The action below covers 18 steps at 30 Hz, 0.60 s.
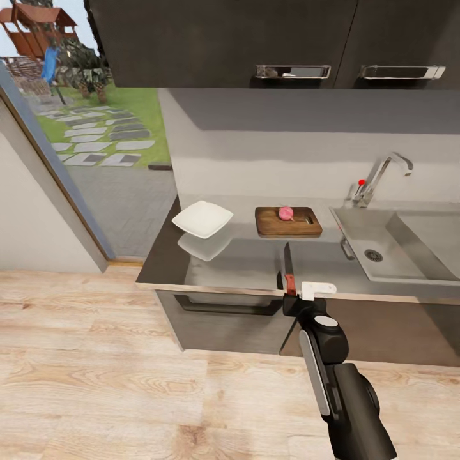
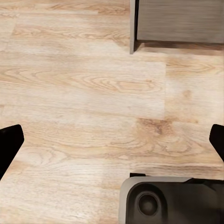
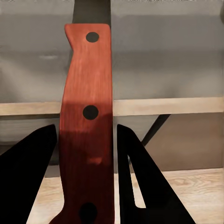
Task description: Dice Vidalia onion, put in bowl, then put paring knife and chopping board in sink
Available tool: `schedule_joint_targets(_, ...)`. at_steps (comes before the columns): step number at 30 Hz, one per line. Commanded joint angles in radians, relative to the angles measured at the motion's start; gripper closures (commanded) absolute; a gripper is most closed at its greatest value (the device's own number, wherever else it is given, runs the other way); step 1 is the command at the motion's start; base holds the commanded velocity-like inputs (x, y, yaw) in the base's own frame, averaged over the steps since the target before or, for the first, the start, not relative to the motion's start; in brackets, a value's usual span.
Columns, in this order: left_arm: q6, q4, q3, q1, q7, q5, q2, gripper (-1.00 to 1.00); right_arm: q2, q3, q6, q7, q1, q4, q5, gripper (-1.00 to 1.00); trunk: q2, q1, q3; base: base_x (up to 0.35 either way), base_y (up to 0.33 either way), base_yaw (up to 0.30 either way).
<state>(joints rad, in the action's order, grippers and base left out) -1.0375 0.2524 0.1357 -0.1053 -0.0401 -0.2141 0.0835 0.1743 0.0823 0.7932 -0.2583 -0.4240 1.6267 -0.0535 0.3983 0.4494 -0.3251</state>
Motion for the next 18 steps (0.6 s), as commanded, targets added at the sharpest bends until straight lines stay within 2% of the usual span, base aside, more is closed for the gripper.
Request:
schedule_joint_targets(1, -0.001, 0.002, 0.009, -0.001, -0.004, -0.007, 0.001, -1.00, 0.000, 0.001, 0.006, -0.002, -0.001, 0.001, -0.006, 1.00, 0.002, 0.001, -0.002, 0.000, 0.000, 0.000)
schedule_joint_targets(5, -0.001, 0.002, 0.009, -0.001, -0.004, -0.007, 0.001, -1.00, 0.000, 0.002, 0.005, -0.005, -0.005, 0.001, -0.018, 1.00, 0.002, 0.001, -0.002, 0.000, 0.000, 0.000)
schedule_joint_targets(9, -0.001, -0.001, 0.009, -0.001, -0.004, -0.007, 0.001, -1.00, 0.000, 0.001, 0.005, -0.011, -0.009, 0.001, -0.068, 1.00, 0.002, 0.001, -0.002, 0.000, 0.000, 0.000)
schedule_joint_targets(11, -0.001, -0.006, 0.009, -0.001, -0.004, -0.007, 0.001, -1.00, 0.000, 0.001, 0.005, -0.013, -0.016, 0.001, -0.117, 1.00, 0.002, 0.001, -0.002, 0.000, 0.000, 0.000)
schedule_joint_targets(12, -0.001, -0.008, 0.009, -0.001, -0.003, -0.007, 0.001, -1.00, 0.000, 0.001, 0.006, -0.014, -0.030, 0.001, -0.160, 1.00, 0.002, 0.001, -0.002, 0.000, 0.000, 0.000)
schedule_joint_targets(13, -0.001, -0.009, 0.009, -0.001, -0.003, -0.007, 0.001, -1.00, 0.000, 0.001, 0.006, -0.014, -0.038, 0.001, -0.184, 1.00, 0.002, 0.001, -0.002, 0.000, 0.000, 0.000)
schedule_joint_targets(15, -0.001, -0.010, 0.009, -0.001, -0.002, -0.007, 0.001, -1.00, 0.000, 0.001, 0.013, -0.013, -0.075, 0.001, -0.289, 1.00, 0.002, 0.001, -0.002, 0.000, 0.000, 0.000)
schedule_joint_targets(16, -0.001, -0.011, 0.009, -0.001, -0.003, -0.007, 0.001, -1.00, 0.000, 0.001, 0.018, -0.013, -0.085, 0.001, -0.315, 1.00, 0.002, 0.001, -0.002, 0.000, 0.000, 0.000)
schedule_joint_targets(18, -0.001, -0.011, 0.009, -0.001, -0.003, -0.007, 0.001, -1.00, 0.000, 0.001, 0.057, -0.011, -0.127, 0.001, -0.401, 1.00, 0.002, 0.001, -0.002, 0.000, 0.000, 0.000)
